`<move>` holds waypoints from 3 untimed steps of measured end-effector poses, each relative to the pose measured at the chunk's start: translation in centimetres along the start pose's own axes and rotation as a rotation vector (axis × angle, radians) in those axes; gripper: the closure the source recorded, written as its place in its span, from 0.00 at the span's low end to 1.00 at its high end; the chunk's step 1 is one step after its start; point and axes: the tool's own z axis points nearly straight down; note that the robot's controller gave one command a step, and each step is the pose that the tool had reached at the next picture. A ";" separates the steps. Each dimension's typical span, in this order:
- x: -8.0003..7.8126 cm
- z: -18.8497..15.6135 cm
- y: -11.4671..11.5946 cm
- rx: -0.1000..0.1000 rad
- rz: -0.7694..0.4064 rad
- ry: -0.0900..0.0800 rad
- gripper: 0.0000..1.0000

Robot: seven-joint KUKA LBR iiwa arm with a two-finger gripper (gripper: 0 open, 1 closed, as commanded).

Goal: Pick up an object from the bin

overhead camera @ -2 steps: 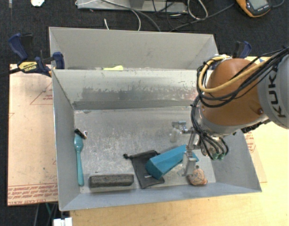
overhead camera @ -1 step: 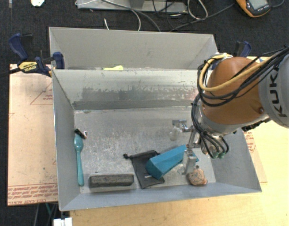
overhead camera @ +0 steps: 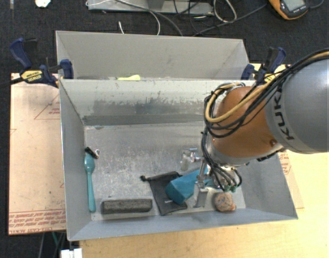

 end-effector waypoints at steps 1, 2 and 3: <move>0.4 1.1 5.1 -0.001 -0.102 -0.009 0.00; 0.7 6.8 6.6 0.000 -0.031 -0.007 0.00; -0.9 7.1 5.6 -0.005 -0.097 -0.017 1.00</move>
Offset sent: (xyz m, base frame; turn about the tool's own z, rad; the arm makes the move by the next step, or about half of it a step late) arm -0.0111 0.0686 -0.0754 -0.0248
